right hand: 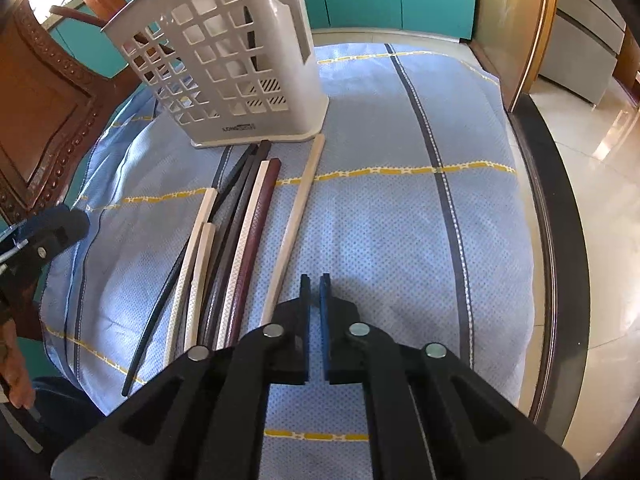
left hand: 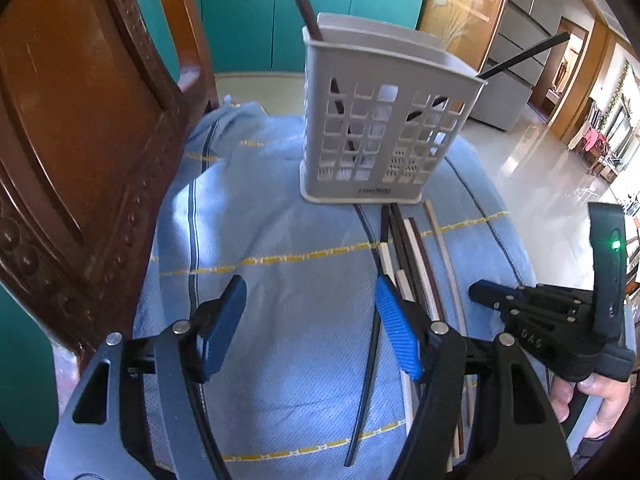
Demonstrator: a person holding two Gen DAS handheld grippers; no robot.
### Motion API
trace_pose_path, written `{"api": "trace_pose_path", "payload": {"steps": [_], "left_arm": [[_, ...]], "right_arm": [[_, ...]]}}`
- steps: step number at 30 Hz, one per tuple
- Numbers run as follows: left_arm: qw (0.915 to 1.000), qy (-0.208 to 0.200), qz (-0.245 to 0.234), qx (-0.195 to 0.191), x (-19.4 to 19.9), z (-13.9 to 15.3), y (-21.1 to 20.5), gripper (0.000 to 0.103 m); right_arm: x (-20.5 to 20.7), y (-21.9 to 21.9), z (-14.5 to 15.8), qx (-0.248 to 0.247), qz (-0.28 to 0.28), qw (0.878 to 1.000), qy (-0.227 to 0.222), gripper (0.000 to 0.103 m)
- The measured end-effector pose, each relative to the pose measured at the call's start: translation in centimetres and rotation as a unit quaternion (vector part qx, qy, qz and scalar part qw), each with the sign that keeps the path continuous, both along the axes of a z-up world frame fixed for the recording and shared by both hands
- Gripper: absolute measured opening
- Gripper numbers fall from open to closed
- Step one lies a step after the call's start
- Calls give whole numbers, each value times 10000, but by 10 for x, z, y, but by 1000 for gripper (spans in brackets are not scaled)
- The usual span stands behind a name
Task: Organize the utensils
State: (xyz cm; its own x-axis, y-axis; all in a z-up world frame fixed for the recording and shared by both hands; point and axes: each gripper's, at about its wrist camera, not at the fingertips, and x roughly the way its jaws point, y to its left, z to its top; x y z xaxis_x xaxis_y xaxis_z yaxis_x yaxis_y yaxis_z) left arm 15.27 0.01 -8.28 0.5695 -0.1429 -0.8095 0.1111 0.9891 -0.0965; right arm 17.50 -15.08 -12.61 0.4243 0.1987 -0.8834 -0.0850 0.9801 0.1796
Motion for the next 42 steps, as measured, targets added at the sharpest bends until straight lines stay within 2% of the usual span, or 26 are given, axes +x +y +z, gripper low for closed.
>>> {"api": "trace_pose_path", "payload": {"steps": [8, 10, 15, 20, 21, 24, 27, 31, 33, 38, 42], "left_arm": [[10000, 39, -47, 9, 0, -2, -2, 68], [10000, 59, -73, 29, 0, -3, -4, 68], [9999, 98, -110, 62, 0, -6, -8, 69], [9997, 153, -133, 113, 0, -10, -9, 70], [9997, 169, -131, 122, 0, -11, -9, 70], [9996, 205, -137, 145, 1, -14, -9, 70], [9994, 256, -157, 157, 1, -18, -11, 70], [9992, 310, -226, 145, 2, -22, -13, 69], [9990, 323, -276, 151, 2, -24, -16, 66], [9979, 501, -408, -66, 5, -35, -23, 61], [9965, 602, -567, -70, 5, -43, -34, 59]], "right_arm": [[3, -4, -1, -25, -98, 9999, 0, 17], [4, -4, -1, -50, -102, 9999, -48, 24], [6, 2, -2, -162, -31, 9997, -155, 32], [6, 5, -2, -55, 55, 9999, -146, 32], [5, 5, -2, -88, 69, 9998, -155, 31], [5, 6, -3, -182, 66, 9997, -141, 6], [4, 3, -1, -147, 40, 9997, -180, 1], [2, -6, 7, -64, -84, 9995, -305, 1], [3, -9, 9, -68, -129, 9993, -340, 1], [5, -10, 8, 144, -159, 9995, -211, 2], [5, -4, 10, 200, -140, 9993, -267, 7]]}}
